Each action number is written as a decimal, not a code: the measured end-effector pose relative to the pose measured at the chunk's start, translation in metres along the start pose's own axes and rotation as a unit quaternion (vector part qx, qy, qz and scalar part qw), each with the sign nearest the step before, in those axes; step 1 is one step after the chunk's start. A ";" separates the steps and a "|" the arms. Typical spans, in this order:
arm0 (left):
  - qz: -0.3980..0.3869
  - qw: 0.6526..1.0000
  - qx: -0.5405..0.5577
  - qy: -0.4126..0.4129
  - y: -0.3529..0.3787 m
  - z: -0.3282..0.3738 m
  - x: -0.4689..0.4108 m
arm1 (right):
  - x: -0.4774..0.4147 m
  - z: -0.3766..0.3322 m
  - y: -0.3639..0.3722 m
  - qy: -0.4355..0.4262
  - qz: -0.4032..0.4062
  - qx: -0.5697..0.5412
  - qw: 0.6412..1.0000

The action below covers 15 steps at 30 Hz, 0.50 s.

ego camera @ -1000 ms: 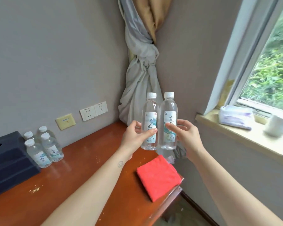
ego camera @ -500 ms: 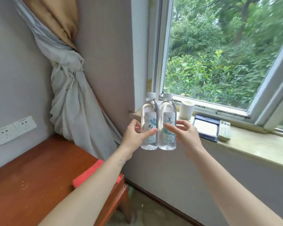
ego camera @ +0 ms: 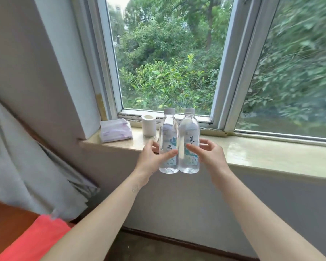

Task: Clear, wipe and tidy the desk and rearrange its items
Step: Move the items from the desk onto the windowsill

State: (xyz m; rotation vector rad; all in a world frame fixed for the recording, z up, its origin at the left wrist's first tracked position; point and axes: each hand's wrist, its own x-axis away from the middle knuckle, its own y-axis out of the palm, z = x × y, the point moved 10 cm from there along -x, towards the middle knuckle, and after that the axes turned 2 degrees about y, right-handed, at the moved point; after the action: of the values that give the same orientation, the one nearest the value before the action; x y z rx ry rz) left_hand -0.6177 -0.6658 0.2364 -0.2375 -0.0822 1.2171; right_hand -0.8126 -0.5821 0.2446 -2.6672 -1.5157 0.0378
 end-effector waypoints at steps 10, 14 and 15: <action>-0.137 0.987 -0.026 0.075 0.085 0.036 -0.058 | -0.025 0.000 -0.079 0.005 0.129 -0.001 0.992; -0.174 0.980 -0.036 0.094 0.114 0.050 -0.073 | -0.031 -0.002 -0.103 0.004 0.160 -0.001 0.987; -0.177 0.978 -0.039 0.099 0.120 0.053 -0.078 | -0.034 -0.003 -0.108 0.002 0.164 -0.001 0.986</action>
State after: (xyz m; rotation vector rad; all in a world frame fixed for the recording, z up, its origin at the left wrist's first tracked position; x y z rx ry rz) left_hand -0.7651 -0.6921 0.2660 -0.3931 0.0020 0.8317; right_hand -0.9225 -0.5559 0.2556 -2.8849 -1.0593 0.0482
